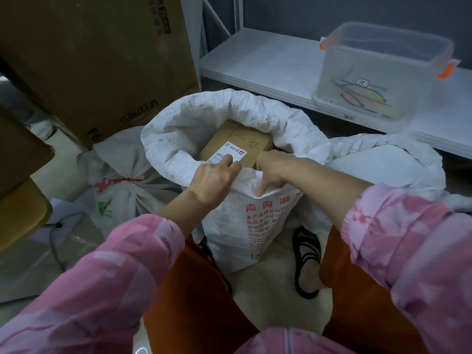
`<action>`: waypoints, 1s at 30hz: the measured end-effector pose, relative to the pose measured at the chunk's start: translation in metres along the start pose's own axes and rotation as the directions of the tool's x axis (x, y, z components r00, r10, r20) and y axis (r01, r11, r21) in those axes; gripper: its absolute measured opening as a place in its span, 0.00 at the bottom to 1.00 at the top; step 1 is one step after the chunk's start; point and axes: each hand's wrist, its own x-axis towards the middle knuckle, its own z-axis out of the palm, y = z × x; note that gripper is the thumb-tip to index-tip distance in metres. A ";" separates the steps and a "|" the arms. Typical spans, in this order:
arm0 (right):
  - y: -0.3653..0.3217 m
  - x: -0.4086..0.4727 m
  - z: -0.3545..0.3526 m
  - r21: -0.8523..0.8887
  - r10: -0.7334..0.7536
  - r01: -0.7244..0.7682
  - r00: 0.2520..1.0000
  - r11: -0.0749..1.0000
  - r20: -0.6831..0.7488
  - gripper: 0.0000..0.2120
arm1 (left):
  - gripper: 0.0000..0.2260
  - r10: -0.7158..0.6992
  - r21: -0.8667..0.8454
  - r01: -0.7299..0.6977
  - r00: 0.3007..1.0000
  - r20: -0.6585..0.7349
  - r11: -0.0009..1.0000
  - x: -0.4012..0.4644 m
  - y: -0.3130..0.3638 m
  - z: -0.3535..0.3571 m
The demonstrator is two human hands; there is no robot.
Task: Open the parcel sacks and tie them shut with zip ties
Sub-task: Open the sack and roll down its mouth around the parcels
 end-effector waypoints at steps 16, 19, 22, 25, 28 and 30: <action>0.020 -0.015 0.064 -0.533 -0.374 0.073 0.792 0.843 -0.483 0.12 | 0.23 -0.106 -0.171 0.466 0.510 0.854 0.868 0.044 -0.005 -0.020; 0.024 -0.013 0.068 -0.462 -0.373 0.102 0.750 0.881 -0.545 0.16 | 0.15 -0.199 0.026 0.247 0.705 0.680 0.969 0.031 0.014 -0.003; 0.023 -0.011 0.060 -0.113 -0.161 0.123 0.873 0.986 -0.460 0.10 | 0.10 -0.273 0.163 0.220 0.819 0.504 0.962 0.013 0.021 0.008; 0.028 -0.008 0.045 0.436 0.064 0.095 0.939 0.895 -0.337 0.26 | 0.08 -0.320 0.141 0.288 0.841 0.436 0.947 -0.002 0.019 0.016; 0.038 -0.011 0.030 0.316 0.146 -0.055 0.951 0.947 -0.272 0.23 | 0.10 -0.303 0.141 0.268 0.873 0.384 0.953 -0.011 0.023 0.021; 0.041 -0.016 0.023 -0.073 0.120 -0.140 0.966 0.987 -0.228 0.15 | 0.10 -0.269 0.137 0.235 0.894 0.359 0.962 -0.012 0.025 0.023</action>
